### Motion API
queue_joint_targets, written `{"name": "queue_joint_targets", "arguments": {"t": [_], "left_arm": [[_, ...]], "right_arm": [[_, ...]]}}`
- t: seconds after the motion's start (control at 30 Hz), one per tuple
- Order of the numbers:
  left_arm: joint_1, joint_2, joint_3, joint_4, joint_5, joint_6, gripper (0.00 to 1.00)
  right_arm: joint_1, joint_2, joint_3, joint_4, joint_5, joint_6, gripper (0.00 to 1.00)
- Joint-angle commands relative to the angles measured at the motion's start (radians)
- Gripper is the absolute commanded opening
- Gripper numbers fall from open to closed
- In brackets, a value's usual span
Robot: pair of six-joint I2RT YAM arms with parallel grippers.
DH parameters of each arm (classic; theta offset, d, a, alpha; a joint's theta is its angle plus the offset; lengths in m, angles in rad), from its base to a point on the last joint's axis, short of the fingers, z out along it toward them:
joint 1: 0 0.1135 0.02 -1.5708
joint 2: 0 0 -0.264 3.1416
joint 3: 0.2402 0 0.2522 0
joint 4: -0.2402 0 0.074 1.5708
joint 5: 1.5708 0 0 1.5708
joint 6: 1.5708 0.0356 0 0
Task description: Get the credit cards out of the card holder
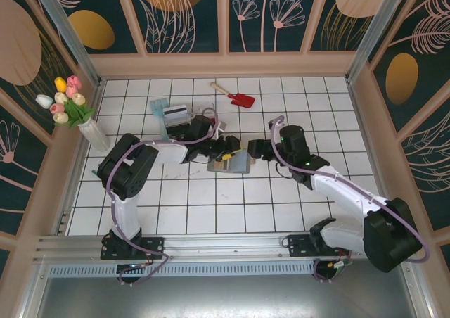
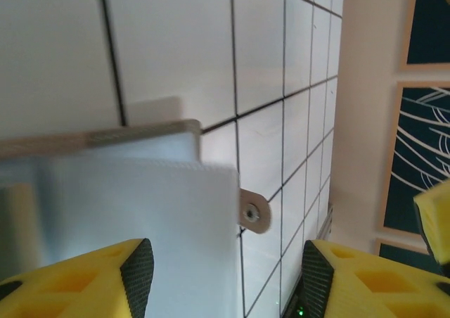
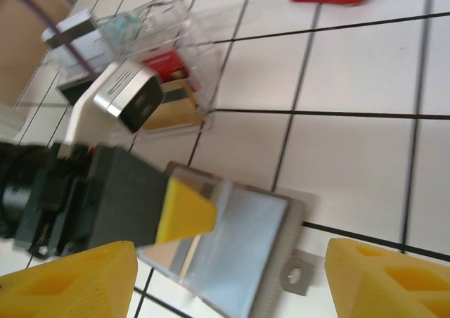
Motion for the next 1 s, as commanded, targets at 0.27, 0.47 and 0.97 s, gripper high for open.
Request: {"name": "queue_joint_targets", "arguments": {"t": [0.27,0.47,0.97], "left_arm": [[-0.046,0.066,0.075,-0.022,-0.048,0.003,0.62],[-0.040,-0.043,0.088,-0.121,-0.124,0.065,0.62],[0.208,-0.435,-0.291,-0.155,-0.392,-0.021,0.98]], "right_arm": [[-0.040,-0.034,-0.022,-0.038,0.056,0.092,0.71],[-0.040,-0.020,0.003,-0.050,0.049,0.111,0.70],[0.227,0.376,0.318,-0.266,0.196,0.269,0.73]]}}
